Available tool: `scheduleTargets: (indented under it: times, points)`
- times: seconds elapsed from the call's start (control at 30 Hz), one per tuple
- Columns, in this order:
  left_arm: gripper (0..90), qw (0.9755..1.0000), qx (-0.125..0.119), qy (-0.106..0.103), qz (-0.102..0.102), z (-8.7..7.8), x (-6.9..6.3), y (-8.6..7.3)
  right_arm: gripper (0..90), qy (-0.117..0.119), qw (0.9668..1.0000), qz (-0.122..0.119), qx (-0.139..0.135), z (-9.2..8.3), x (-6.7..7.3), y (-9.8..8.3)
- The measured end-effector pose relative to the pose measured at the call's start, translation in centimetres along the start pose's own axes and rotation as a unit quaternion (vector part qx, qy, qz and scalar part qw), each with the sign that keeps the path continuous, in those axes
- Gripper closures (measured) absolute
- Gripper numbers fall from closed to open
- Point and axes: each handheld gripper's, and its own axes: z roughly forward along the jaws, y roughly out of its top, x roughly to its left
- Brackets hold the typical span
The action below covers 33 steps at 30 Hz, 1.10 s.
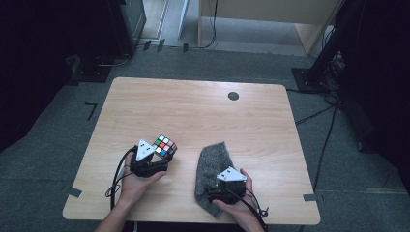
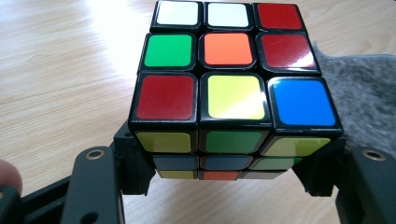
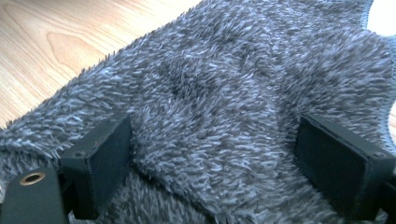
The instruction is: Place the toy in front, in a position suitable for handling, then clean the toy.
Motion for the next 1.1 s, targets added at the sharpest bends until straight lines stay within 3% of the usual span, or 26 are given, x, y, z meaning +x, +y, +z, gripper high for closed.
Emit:
scheduleTargets:
  times: [0.23,0.3,0.37,0.47,0.6,0.67,0.77,0.83,0.87,0.93,0.97,1.0,1.1]
  points:
    - [34.0,0.9992,-0.003,-0.038,0.012,-0.7,-0.5,0.3,16.0,0.003,0.9999,-0.006,-0.013,0.0,-0.1,-0.4]
    - [34.0,0.9989,-0.003,-0.044,0.014,-0.7,-0.5,0.4,27.1,-0.005,0.9999,0.0,-0.015,-0.2,-0.1,-0.4]
    - [34.0,0.9987,-0.004,-0.048,0.015,-0.7,-0.5,0.4,49.6,-0.005,0.9998,0.004,-0.021,-0.5,-0.2,-0.3]
    - [34.0,0.9985,-0.003,-0.052,0.019,-0.7,-0.6,0.6,66.0,-0.005,0.9996,0.007,-0.026,-0.7,-0.6,-0.3]
    - [34.0,0.9979,-0.001,-0.058,0.029,-0.6,-0.5,0.8,72.5,-0.004,0.9995,0.005,-0.03,-1.0,-1.0,-0.2]
    - [34.0,0.9976,-0.002,-0.061,0.032,-0.7,-0.3,1.0,74.9,-0.003,0.9985,0.01,-0.054,-1.9,-1.5,0.3]
    - [34.0,0.9972,-0.004,-0.063,0.039,-0.7,-0.4,1.3,75.3,-0.008,0.9956,0.007,-0.093,-3.4,-1.7,1.7]
    - [34.1,0.9969,-0.003,-0.065,0.044,-0.7,-0.5,1.4,75.2,0.002,0.9933,0.006,-0.115,-4.3,-1.8,3.0]
    - [34.0,0.9957,-0.008,-0.073,0.057,-0.6,-0.9,1.8,75.2,0.006,0.9921,0.004,-0.125,-4.7,-1.8,3.7]
    - [34.0,0.9949,-0.011,-0.079,0.062,-0.6,-1.2,2.0,75.2,0.02,0.9881,0.015,-0.151,-5.2,-2.0,5.2]
    - [34.0,0.9927,-0.019,-0.091,0.077,-0.6,-1.8,2.4,75.1,0.031,0.9856,0.021,-0.165,-5.4,-2.1,5.9]
    - [34.0,0.9927,-0.019,-0.091,0.077,-0.6,-1.8,2.4,75.1,0.043,0.9831,0.025,-0.176,-5.6,-2.2,6.7]
    - [34.0,0.9874,-0.035,-0.113,0.106,-0.2,-3.0,3.2,74.5,0.057,0.9783,0.012,-0.199,-6.0,-1.8,8.8]
